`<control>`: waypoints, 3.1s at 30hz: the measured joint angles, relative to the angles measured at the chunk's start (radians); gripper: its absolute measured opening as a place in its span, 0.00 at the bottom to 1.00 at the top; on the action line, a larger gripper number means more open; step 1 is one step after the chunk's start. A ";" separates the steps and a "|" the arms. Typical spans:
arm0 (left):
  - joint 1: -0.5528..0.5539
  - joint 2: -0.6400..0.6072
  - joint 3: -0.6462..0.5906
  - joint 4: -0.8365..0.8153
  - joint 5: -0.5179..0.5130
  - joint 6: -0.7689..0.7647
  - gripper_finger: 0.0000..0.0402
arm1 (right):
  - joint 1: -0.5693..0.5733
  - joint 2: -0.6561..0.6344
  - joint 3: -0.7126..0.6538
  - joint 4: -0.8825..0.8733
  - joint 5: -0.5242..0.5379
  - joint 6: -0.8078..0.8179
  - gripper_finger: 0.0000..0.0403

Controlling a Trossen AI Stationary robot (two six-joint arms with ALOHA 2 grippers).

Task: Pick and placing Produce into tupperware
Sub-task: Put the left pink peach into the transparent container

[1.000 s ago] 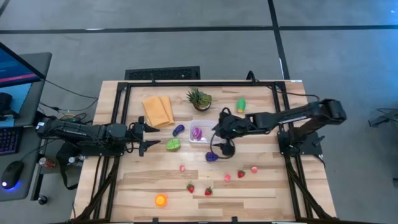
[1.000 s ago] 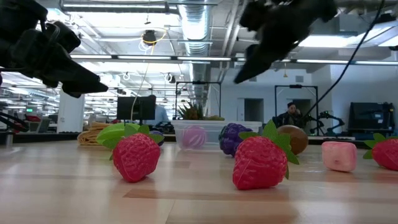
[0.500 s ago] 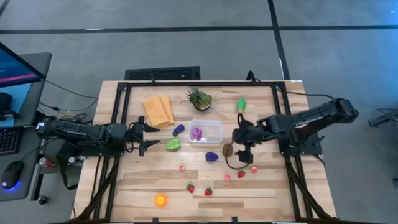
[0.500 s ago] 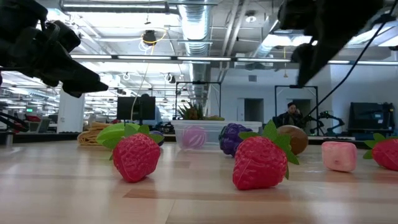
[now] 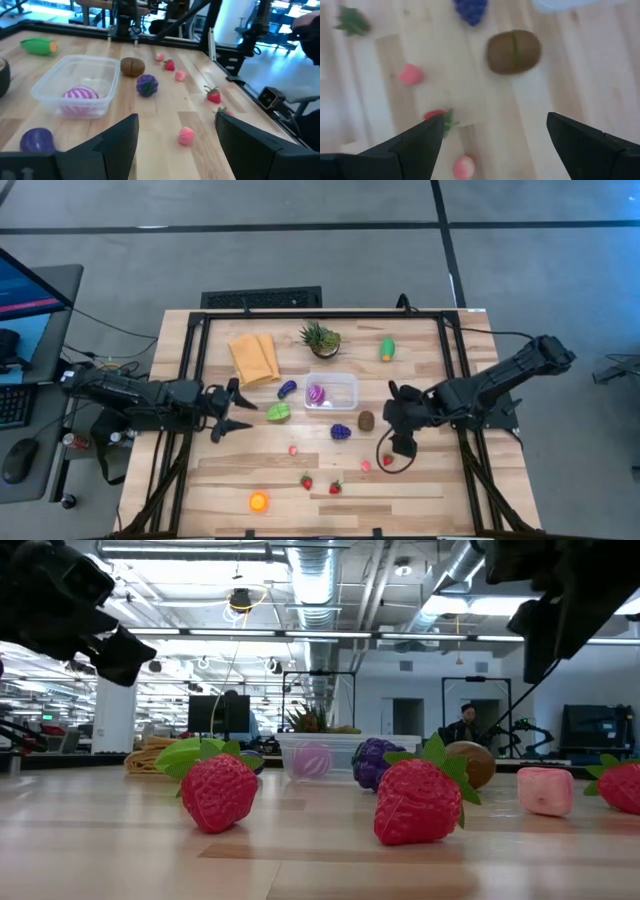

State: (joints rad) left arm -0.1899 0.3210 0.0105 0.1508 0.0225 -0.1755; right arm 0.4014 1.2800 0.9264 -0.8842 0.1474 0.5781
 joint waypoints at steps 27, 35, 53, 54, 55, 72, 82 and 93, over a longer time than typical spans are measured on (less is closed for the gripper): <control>-0.264 0.695 0.145 0.348 -0.361 0.089 0.64 | 0.259 0.000 -0.025 -0.052 0.627 0.238 0.86; -0.265 0.991 0.283 0.455 -0.339 0.087 0.64 | 0.279 0.000 -0.150 0.047 0.675 0.316 0.86; -0.246 1.408 0.459 0.573 -0.263 0.005 0.64 | 0.445 0.001 -0.278 0.189 0.956 0.410 0.86; -0.245 1.414 0.460 0.573 -0.263 0.000 0.64 | 0.455 0.001 -0.278 0.189 0.975 0.411 0.86; -0.245 1.417 0.462 0.573 -0.263 -0.003 0.64 | 0.468 0.001 -0.278 0.189 0.992 0.415 0.86; -0.245 1.416 0.462 0.508 -0.270 -0.056 0.64 | 0.515 0.001 -0.278 0.189 1.066 0.436 0.86; -0.230 1.416 0.462 0.480 -0.270 -0.057 0.63 | 0.515 0.001 -0.278 0.194 1.067 0.437 0.86; -0.231 1.416 0.462 0.489 -0.263 -0.053 0.44 | 0.515 0.001 -0.278 0.194 1.067 0.437 0.86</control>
State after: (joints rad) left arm -0.4206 1.7367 0.4721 0.6400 -0.2405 -0.2289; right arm 0.9161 1.2808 0.6483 -0.6906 1.2140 1.0149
